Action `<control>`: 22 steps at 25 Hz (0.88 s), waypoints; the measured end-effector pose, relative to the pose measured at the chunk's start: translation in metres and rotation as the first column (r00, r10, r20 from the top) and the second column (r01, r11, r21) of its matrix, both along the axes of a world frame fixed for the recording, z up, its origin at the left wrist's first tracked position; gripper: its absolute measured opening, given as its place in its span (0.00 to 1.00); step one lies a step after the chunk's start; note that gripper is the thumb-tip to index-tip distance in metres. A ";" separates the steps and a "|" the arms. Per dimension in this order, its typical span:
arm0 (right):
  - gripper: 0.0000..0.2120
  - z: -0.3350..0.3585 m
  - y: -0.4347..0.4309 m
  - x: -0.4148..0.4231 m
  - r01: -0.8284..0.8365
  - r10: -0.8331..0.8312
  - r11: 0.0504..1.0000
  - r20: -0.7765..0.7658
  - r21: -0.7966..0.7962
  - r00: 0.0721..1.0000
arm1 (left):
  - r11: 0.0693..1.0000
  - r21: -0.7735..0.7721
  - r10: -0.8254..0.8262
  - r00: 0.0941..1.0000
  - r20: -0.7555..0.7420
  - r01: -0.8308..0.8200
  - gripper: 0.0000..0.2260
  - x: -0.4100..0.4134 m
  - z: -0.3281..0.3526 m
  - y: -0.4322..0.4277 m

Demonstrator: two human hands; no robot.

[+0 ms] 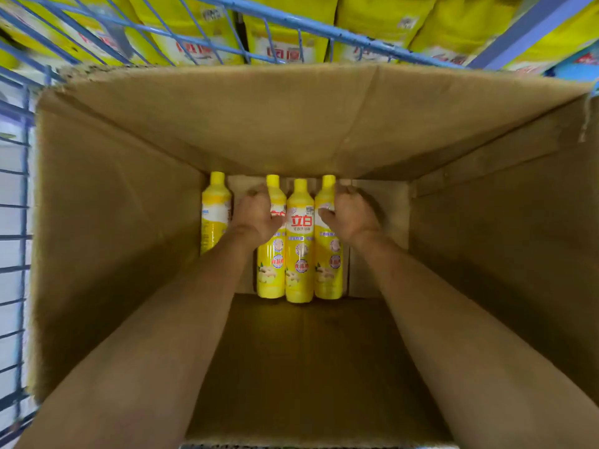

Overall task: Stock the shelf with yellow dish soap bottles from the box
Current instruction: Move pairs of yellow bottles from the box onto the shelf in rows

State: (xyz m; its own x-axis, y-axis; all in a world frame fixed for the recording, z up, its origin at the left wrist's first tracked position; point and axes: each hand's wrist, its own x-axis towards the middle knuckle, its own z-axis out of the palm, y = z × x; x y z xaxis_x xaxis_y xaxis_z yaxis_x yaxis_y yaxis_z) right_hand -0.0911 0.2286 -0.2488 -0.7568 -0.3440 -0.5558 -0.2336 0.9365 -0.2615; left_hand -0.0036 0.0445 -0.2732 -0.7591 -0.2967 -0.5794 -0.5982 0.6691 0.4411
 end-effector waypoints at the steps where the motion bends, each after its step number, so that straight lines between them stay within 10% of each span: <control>1: 0.24 -0.005 0.002 0.000 0.062 -0.062 0.997 0.013 -0.048 0.998 | 0.998 0.027 0.061 0.998 -0.030 -0.060 0.25 -0.001 -0.004 0.000; 10: 0.23 0.005 0.007 -0.011 0.372 -0.314 0.909 0.276 -0.188 0.908 | 0.888 0.310 0.375 0.925 -0.060 -0.339 0.27 0.001 0.015 -0.003; 22: 0.19 0.261 -0.013 -0.018 0.093 -0.184 0.847 -0.124 -0.524 0.975 | 0.943 0.326 0.204 0.879 -0.431 -0.059 0.34 -0.028 0.263 -0.020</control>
State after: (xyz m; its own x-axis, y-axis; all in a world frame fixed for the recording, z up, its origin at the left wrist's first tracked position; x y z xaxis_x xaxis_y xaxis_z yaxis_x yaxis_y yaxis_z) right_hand -0.1091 0.2155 0.0125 -0.8818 -0.4298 -0.1941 -0.1937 0.7055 -0.6817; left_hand -0.0319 0.0246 -0.0105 -0.9237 -0.2836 -0.2575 -0.3570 0.3938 0.8470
